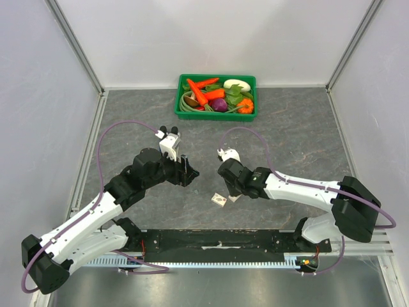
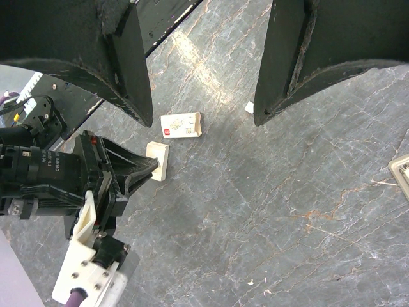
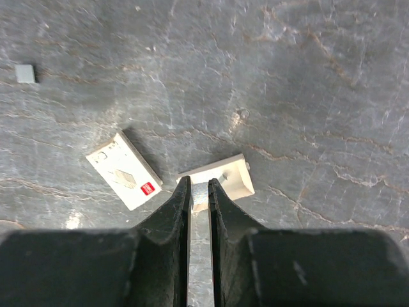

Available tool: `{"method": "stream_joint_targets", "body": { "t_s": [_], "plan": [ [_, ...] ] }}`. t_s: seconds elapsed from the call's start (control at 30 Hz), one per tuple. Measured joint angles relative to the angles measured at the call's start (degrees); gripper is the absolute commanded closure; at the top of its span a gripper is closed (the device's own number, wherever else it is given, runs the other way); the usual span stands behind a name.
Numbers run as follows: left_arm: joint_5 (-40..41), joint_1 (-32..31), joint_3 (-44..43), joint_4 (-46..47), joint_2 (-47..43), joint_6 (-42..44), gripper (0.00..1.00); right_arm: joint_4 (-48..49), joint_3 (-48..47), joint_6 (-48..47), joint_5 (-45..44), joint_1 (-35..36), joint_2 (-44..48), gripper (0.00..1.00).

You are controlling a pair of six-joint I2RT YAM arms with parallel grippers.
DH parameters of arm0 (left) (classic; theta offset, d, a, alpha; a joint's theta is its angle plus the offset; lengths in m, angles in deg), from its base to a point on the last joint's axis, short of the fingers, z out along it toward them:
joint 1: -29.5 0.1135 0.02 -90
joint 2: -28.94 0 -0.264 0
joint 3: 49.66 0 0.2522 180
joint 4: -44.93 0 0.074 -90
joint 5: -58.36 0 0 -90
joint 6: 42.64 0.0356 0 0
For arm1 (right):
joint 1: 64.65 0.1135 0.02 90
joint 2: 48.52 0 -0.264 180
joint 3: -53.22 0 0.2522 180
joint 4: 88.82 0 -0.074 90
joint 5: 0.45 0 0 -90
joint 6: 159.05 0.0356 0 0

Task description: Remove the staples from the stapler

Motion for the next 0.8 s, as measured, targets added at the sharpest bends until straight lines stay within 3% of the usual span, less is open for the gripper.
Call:
{"method": "stream_joint_targets", "body": {
  "t_s": [0.8],
  "plan": [
    [0.0,0.0,0.0,0.0,0.0,0.0,0.3,0.7,4.4,2.1,0.5,0.5,0.8,0.82]
  ]
}}
